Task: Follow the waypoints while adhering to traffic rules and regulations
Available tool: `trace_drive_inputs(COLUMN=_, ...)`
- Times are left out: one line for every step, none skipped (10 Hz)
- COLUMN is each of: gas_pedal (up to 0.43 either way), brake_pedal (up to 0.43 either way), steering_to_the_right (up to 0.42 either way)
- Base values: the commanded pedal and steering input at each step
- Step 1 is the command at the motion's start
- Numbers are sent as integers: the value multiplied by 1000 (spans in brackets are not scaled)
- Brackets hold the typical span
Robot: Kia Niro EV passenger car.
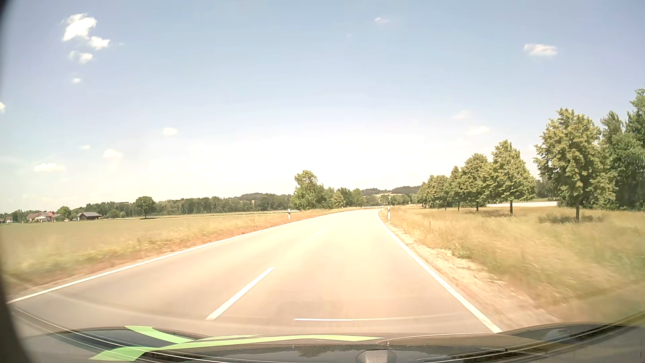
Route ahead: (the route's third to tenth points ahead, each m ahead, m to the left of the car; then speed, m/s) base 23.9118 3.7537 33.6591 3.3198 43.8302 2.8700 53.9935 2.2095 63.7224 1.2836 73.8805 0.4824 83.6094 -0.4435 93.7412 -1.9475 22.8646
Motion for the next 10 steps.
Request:
trace_drive_inputs(gas_pedal=248, brake_pedal=0, steering_to_the_right=6)
trace_drive_inputs(gas_pedal=260, brake_pedal=0, steering_to_the_right=7)
trace_drive_inputs(gas_pedal=280, brake_pedal=0, steering_to_the_right=8)
trace_drive_inputs(gas_pedal=287, brake_pedal=0, steering_to_the_right=10)
trace_drive_inputs(gas_pedal=287, brake_pedal=0, steering_to_the_right=10)
trace_drive_inputs(gas_pedal=280, brake_pedal=0, steering_to_the_right=10)
trace_drive_inputs(gas_pedal=240, brake_pedal=0, steering_to_the_right=9)
trace_drive_inputs(gas_pedal=220, brake_pedal=0, steering_to_the_right=9)
trace_drive_inputs(gas_pedal=220, brake_pedal=0, steering_to_the_right=10)
trace_drive_inputs(gas_pedal=209, brake_pedal=0, steering_to_the_right=9)
